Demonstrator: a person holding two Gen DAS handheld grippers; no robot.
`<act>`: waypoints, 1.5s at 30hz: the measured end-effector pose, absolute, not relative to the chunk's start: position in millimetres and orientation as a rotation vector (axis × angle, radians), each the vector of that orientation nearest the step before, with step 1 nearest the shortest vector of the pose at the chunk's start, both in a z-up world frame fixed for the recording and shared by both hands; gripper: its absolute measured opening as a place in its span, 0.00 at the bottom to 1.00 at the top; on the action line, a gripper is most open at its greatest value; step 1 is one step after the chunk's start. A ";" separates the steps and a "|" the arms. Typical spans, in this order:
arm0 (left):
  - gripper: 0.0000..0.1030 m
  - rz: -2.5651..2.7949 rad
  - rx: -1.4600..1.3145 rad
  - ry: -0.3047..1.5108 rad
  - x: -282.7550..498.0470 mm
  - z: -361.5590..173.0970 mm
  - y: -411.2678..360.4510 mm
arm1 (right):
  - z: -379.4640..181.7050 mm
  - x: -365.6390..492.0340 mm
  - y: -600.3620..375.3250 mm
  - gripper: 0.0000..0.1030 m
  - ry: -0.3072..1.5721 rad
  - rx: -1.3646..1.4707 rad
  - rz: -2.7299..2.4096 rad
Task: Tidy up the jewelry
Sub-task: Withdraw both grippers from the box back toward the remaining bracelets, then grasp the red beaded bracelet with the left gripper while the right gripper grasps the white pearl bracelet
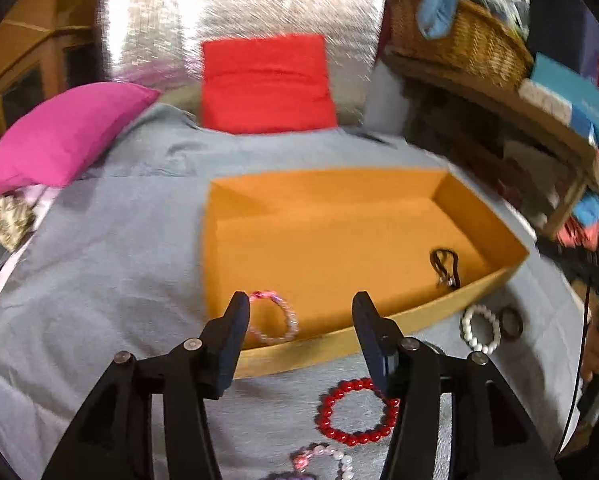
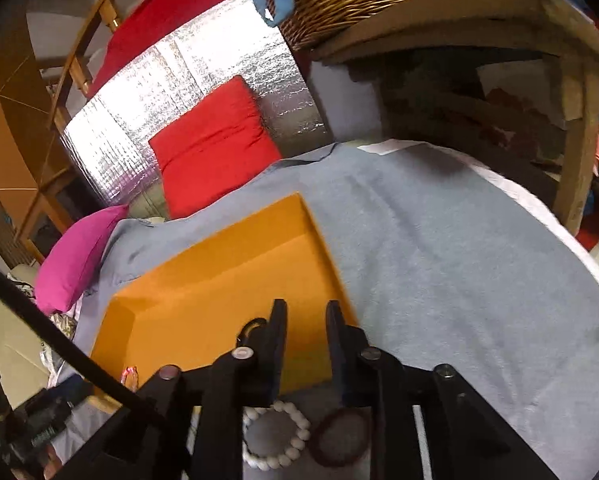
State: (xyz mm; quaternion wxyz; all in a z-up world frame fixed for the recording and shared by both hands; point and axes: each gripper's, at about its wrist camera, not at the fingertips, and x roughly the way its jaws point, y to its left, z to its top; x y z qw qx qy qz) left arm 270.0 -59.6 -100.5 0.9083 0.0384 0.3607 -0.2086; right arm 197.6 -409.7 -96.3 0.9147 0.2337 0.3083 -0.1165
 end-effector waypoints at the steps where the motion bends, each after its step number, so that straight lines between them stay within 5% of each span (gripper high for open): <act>1: 0.56 -0.414 0.060 0.733 265.4 -98.2 -51.7 | -97.1 192.2 -412.9 0.38 0.654 0.488 -0.230; 3: 0.56 -0.392 0.029 0.724 255.9 -96.8 -39.8 | -100.8 182.3 -416.0 0.45 0.684 0.499 -0.212; 14: 0.56 -0.374 0.017 0.853 197.1 -136.3 -16.7 | -132.2 150.6 -396.6 0.45 0.846 0.660 -0.052; 26: 0.63 -0.500 0.158 0.907 222.5 -159.6 -63.2 | -166.4 185.0 -371.5 0.45 0.957 0.724 -0.169; 30: 0.62 -0.518 0.160 0.951 236.0 -169.6 -69.3 | -170.8 200.1 -359.9 0.35 0.981 0.658 -0.222; 32: 0.41 -0.544 0.147 0.969 241.0 -173.2 -71.5 | -170.2 206.8 -351.9 0.28 0.992 0.578 -0.262; 37: 0.11 -0.584 0.161 0.993 244.0 -182.6 -81.5 | -167.4 219.8 -334.1 0.10 1.007 0.342 -0.310; 45: 0.09 -0.608 0.130 0.947 234.5 -165.2 -72.1 | -137.7 199.7 -320.6 0.10 0.943 0.335 -0.150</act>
